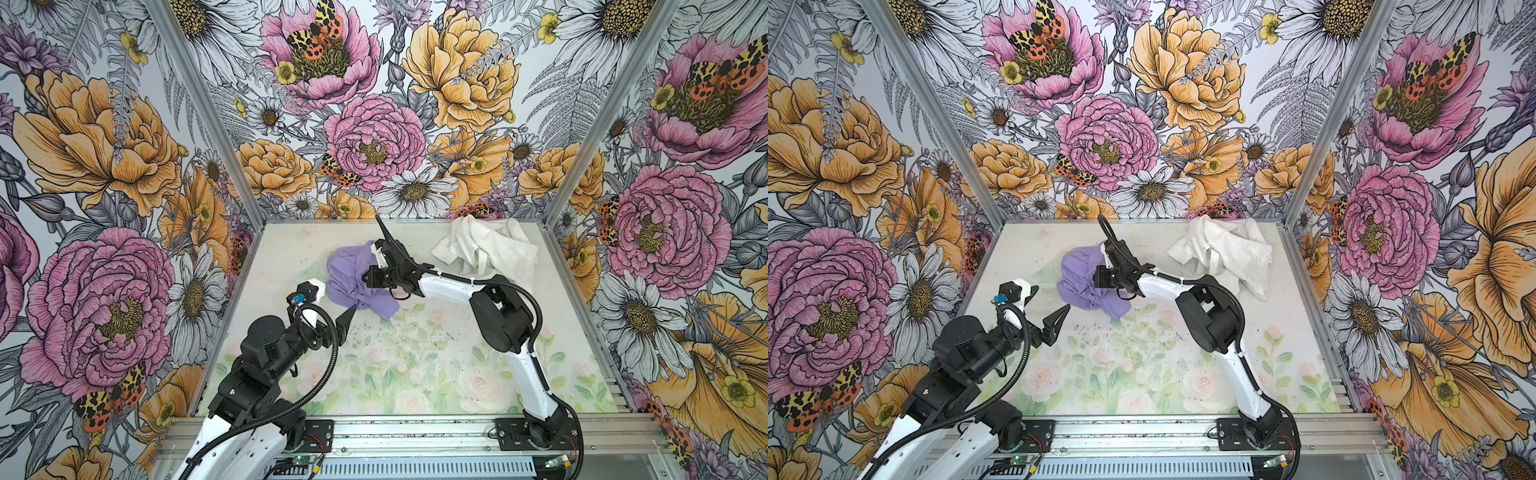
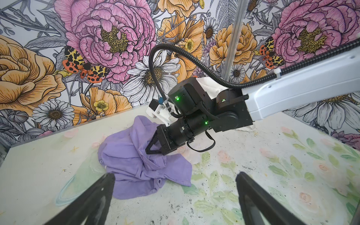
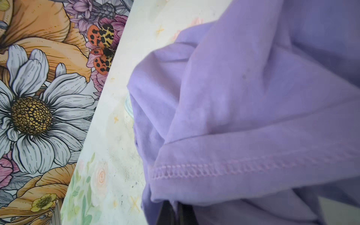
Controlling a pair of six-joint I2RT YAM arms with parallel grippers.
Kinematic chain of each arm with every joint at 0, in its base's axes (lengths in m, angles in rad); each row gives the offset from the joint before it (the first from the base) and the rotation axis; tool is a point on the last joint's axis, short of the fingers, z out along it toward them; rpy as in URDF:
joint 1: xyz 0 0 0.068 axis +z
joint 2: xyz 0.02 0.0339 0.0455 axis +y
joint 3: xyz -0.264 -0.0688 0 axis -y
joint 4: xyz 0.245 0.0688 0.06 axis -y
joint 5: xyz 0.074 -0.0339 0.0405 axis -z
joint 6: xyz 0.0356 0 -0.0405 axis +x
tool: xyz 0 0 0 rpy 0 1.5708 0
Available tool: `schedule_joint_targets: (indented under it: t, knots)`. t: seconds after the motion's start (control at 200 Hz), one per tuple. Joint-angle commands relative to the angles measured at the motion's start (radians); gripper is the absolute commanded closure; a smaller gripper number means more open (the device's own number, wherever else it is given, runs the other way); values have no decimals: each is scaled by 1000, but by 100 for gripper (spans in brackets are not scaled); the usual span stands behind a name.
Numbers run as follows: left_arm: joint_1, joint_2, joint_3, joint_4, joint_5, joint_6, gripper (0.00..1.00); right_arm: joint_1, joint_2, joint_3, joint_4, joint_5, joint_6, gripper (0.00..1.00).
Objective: Pick out a specific cloth from the pile
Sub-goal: 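Lower the purple shirt onto the table with the right gripper and release it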
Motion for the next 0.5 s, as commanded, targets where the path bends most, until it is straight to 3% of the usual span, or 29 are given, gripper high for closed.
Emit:
schedule_joint_targets:
  t: [0.0, 0.205, 0.495]
  knots:
    - [4, -11, -11, -3, -21, 19, 1, 22, 42, 38, -59, 26, -4, 96]
    - [5, -13, -11, -4, -21, 19, 1, 61, 100, 131, -134, 63, -40, 93]
    - [9, -17, -11, -2, -24, 20, 1, 101, 237, 362, -192, 26, -49, 91]
